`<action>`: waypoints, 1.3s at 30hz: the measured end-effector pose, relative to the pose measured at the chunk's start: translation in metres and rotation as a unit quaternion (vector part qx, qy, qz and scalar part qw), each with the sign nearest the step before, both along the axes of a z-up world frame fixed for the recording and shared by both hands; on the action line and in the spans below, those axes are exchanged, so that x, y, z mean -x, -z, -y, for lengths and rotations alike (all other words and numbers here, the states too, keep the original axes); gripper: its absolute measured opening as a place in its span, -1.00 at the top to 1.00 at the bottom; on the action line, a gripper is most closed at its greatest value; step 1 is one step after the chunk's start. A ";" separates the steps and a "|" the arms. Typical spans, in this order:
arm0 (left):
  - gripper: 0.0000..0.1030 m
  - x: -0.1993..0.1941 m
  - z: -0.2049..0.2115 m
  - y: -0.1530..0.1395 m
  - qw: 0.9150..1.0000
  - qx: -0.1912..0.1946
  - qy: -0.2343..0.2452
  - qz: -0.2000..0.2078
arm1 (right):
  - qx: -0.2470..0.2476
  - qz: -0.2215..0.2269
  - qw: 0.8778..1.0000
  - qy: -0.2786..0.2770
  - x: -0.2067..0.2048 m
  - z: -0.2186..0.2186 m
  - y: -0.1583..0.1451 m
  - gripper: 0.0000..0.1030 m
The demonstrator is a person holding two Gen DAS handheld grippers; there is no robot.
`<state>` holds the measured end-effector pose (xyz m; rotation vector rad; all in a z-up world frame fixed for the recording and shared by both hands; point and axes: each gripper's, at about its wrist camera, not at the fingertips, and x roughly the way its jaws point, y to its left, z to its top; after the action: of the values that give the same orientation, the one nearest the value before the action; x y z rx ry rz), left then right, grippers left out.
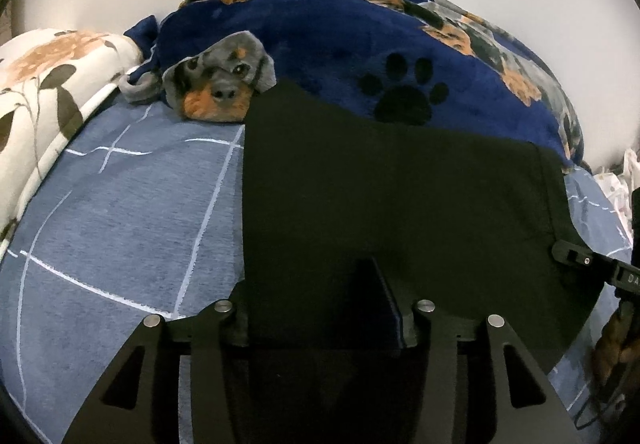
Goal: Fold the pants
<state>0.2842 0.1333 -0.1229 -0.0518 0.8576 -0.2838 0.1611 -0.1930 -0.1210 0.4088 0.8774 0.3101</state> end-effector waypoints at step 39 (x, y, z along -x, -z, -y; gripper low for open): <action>-0.18 0.003 0.005 -0.001 0.999 -0.046 -0.022 0.018 | 0.099 0.021 0.994 0.045 0.006 -0.017 -0.005 -0.21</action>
<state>0.2813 0.1283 -0.1216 0.0209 0.8329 -0.2034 0.1551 -0.1762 -0.1162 0.2564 0.8373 0.1464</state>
